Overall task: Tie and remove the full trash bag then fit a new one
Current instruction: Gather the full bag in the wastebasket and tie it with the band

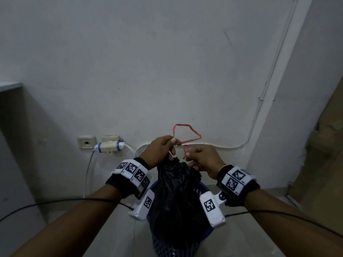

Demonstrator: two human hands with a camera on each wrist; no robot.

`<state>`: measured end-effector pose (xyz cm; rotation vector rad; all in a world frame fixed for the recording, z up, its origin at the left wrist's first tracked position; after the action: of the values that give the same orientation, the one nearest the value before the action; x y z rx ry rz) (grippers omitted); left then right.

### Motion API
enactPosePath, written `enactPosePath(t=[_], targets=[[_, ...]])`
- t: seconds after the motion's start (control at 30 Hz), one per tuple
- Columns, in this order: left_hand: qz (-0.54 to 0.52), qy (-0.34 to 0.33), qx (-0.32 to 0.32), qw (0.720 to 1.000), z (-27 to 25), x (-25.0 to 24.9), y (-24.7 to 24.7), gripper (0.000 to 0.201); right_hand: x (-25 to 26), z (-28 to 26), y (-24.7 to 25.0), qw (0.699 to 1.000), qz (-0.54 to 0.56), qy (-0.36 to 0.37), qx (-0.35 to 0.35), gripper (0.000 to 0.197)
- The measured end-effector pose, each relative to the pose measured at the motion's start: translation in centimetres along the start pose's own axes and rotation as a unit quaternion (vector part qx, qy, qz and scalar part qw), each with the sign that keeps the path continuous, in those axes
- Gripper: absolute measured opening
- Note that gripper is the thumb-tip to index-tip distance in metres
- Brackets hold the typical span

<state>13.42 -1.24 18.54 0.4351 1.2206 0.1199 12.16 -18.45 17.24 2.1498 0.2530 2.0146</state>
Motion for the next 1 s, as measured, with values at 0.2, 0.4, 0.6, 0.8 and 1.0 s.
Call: enactPosePath(t=[0.2,0.4,0.6,0.8,1.0], targets=[[0.041,-0.047,-0.029,0.998,0.4,-1.9,-0.3,0.020,1.2,0.1,-1.4,0.989,0.145,0.013,0.014,0.005],[0.062,-0.016,-0.132,0.989,-0.4,-1.5,-1.8,0.009,1.8,0.2,-1.8,0.958,0.280,-0.008,0.061,0.014],[0.058,-0.039,-0.104,0.992,-0.7,-1.8,-2.4,0.009,0.9,0.3,-1.4,0.963,0.261,0.047,0.056,0.023],[-0.055,0.024,-0.056,0.997,-1.0,0.1,-2.4,0.003,0.8,1.4,-0.1,0.939,0.344,0.018,0.004,0.012],[-0.281,0.098,-0.030,0.954,-0.9,1.4,-1.2,0.018,0.8,0.1,0.8,0.978,0.114,0.140,0.106,0.014]])
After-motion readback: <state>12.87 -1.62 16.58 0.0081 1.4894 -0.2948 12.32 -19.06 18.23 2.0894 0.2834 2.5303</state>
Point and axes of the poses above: each hand's wrist, its own z-axis towards the middle knuckle, its own y-axis out of the back of the hand, x = y × z, the point moved 2 cm from there along z, towards the middle knuckle, and after that the axes turned 2 degrees about -z, right-handed, at the moved point
